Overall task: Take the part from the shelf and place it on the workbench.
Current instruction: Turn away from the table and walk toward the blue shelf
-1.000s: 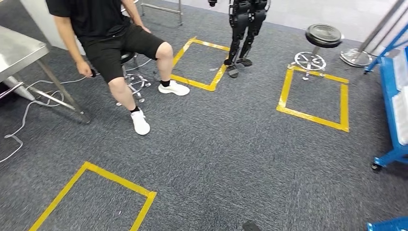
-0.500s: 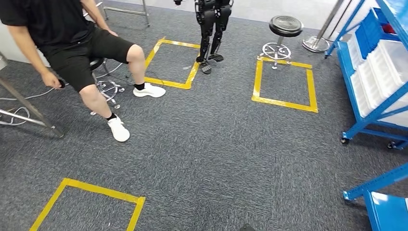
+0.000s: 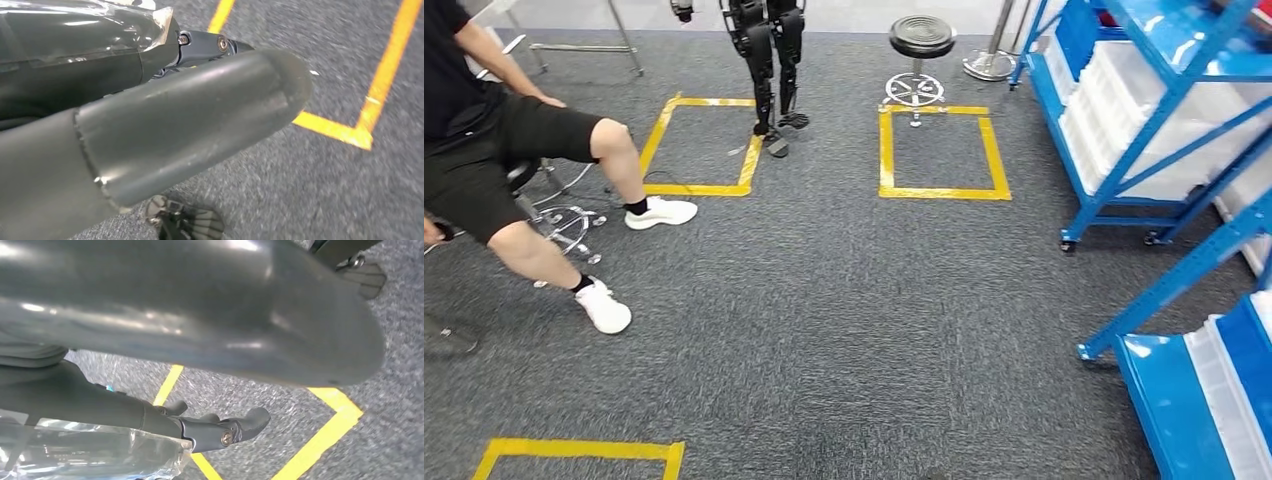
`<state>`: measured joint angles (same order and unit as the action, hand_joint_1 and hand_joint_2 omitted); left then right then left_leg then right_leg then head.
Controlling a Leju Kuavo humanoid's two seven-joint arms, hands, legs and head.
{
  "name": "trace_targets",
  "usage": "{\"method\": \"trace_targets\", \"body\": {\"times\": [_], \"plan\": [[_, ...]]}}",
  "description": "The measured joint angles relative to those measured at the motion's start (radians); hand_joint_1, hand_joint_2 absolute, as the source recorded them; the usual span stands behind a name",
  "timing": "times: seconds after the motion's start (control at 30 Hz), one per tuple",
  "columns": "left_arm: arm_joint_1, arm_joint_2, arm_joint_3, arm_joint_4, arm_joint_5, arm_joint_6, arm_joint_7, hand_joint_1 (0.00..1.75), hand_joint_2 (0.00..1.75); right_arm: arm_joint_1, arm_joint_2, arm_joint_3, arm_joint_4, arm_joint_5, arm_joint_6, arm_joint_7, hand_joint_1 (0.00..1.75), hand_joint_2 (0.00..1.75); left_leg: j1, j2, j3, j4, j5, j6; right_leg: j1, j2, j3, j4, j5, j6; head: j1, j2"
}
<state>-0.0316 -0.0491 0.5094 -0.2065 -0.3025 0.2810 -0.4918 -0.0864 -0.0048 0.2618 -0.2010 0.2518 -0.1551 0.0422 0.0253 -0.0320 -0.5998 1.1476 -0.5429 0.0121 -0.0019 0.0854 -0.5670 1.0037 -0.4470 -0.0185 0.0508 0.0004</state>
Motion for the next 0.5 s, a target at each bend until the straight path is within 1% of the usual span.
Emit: {"method": "trace_targets", "body": {"times": [0.03, 0.07, 0.1, 0.13, 0.17, 0.2, 0.23, 0.27, 0.3, 0.33, 0.37, 0.4, 0.43, 0.47, 0.5], "plan": [[0.0, 0.001, 0.0, 0.0, 0.0, -0.004, -0.001, 0.0, 0.0, -0.001, 0.001, 0.0, 0.0, -0.001, 0.0, -0.001, 0.0, 0.0, -0.001, -0.02, 0.027, -0.061, 0.028, 0.006, 0.003, 0.012, 0.0, 0.001, 0.0, 0.001, 0.0, 0.0], [0.0, 0.001, 0.0, 0.0, 0.0, -0.006, -0.002, 0.0, 0.0, -0.002, 0.002, 0.0, 0.0, -0.001, 0.001, -0.002, 0.0, 0.0, -0.002, -0.035, 0.045, -0.103, 0.044, 0.009, 0.004, 0.023, -0.002, 0.002, 0.001, 0.003, 0.0, 0.0], [0.0, 0.002, 0.0, 0.001, 0.0, -0.008, -0.002, 0.0, 0.0, -0.002, 0.003, 0.0, 0.0, -0.002, 0.001, -0.003, 0.0, 0.0, -0.005, -0.043, 0.053, -0.123, 0.048, 0.012, 0.004, 0.032, -0.005, 0.002, 0.002, 0.006, 0.0, 0.0], [-0.001, 0.002, 0.0, 0.001, 0.0, -0.009, -0.002, 0.0, 0.0, -0.002, 0.003, 0.0, 0.0, -0.002, 0.0, -0.004, 0.0, 0.0, -0.008, -0.035, 0.055, -0.127, 0.048, 0.014, 0.004, 0.042, -0.009, 0.001, 0.005, 0.011, 0.0, 0.0], [-0.002, 0.002, 0.0, 0.001, 0.0, -0.01, -0.002, 0.0, 0.0, 0.0, 0.003, 0.0, 0.0, -0.002, 0.0, -0.004, 0.0, 0.0, -0.009, -0.022, 0.057, -0.134, 0.053, 0.018, 0.003, 0.049, -0.014, 0.0, 0.007, 0.018, 0.0, 0.0], [-0.003, 0.002, 0.0, 0.001, -0.001, -0.01, -0.002, 0.0, 0.0, 0.001, 0.002, 0.0, 0.001, -0.002, 0.0, -0.004, 0.0, 0.0, -0.01, -0.011, 0.061, -0.144, 0.059, 0.023, 0.003, 0.038, -0.021, 0.006, 0.005, 0.022, 0.001, 0.0], [-0.003, 0.001, 0.0, 0.001, -0.001, -0.011, -0.003, 0.0, 0.0, 0.002, 0.002, 0.0, 0.001, -0.003, -0.001, -0.004, 0.0, 0.0, -0.009, 0.002, 0.065, -0.155, 0.066, 0.03, 0.004, 0.016, -0.034, 0.026, -0.006, 0.024, 0.002, 0.0], [-0.002, 0.0, 0.0, 0.001, -0.001, -0.011, -0.003, 0.0, 0.0, 0.0, 0.002, 0.0, 0.001, -0.003, -0.001, -0.004, 0.0, 0.0, -0.008, 0.017, 0.069, -0.165, 0.072, 0.035, 0.005, -0.014, -0.057, 0.066, -0.026, 0.023, 0.003, 0.0], [-0.001, 0.0, 0.0, 0.001, -0.002, -0.011, -0.003, 0.0, 0.0, -0.001, 0.002, 0.0, 0.001, -0.003, -0.001, -0.004, 0.0, 0.0, -0.01, 0.031, 0.07, -0.169, 0.074, 0.038, 0.003, -0.045, -0.086, 0.125, -0.054, 0.02, 0.004, 0.0], [0.0, 0.001, 0.0, 0.001, -0.002, -0.011, -0.004, 0.0, 0.0, -0.003, 0.002, 0.0, 0.001, -0.003, -0.001, -0.004, 0.0, 0.0, -0.011, 0.047, 0.069, -0.17, 0.075, 0.04, -0.001, -0.061, -0.12, 0.191, -0.083, 0.02, 0.005, 0.0], [0.001, 0.001, 0.001, 0.001, -0.002, -0.011, -0.003, 0.0, 0.0, -0.003, 0.002, 0.0, 0.001, -0.004, -0.001, -0.004, 0.0, 0.0, -0.011, 0.063, 0.068, -0.17, 0.075, 0.039, -0.006, -0.068, -0.148, 0.248, -0.102, 0.025, 0.005, 0.0], [0.002, 0.001, 0.001, 0.001, -0.002, -0.011, -0.003, 0.0, 0.0, -0.002, 0.002, 0.0, 0.001, -0.004, -0.001, -0.004, 0.0, 0.0, -0.012, 0.077, 0.067, -0.169, 0.074, 0.038, -0.012, -0.072, -0.161, 0.275, -0.108, 0.033, 0.005, 0.0], [0.001, 0.001, 0.001, 0.001, -0.002, -0.011, -0.002, 0.0, 0.0, -0.001, 0.001, 0.0, 0.001, -0.004, -0.001, -0.004, 0.0, 0.0, -0.011, 0.091, 0.067, -0.169, 0.073, 0.036, -0.019, -0.077, -0.153, 0.265, -0.1, 0.044, 0.005, 0.0], [0.001, 0.001, 0.001, 0.001, -0.002, -0.011, 0.0, 0.0, 0.0, 0.0, 0.001, 0.0, 0.001, -0.004, 0.0, -0.003, 0.0, 0.0, -0.009, 0.104, 0.068, -0.168, 0.071, 0.032, -0.026, -0.086, -0.122, 0.213, -0.079, 0.057, 0.005, 0.0], [0.001, 0.0, 0.001, 0.001, -0.003, -0.012, 0.001, 0.0, 0.0, -0.001, 0.001, 0.0, 0.001, -0.004, 0.0, -0.002, 0.0, 0.0, -0.009, 0.116, 0.07, -0.165, 0.068, 0.026, -0.033, -0.107, -0.079, 0.137, -0.054, 0.069, 0.006, 0.0]]}}
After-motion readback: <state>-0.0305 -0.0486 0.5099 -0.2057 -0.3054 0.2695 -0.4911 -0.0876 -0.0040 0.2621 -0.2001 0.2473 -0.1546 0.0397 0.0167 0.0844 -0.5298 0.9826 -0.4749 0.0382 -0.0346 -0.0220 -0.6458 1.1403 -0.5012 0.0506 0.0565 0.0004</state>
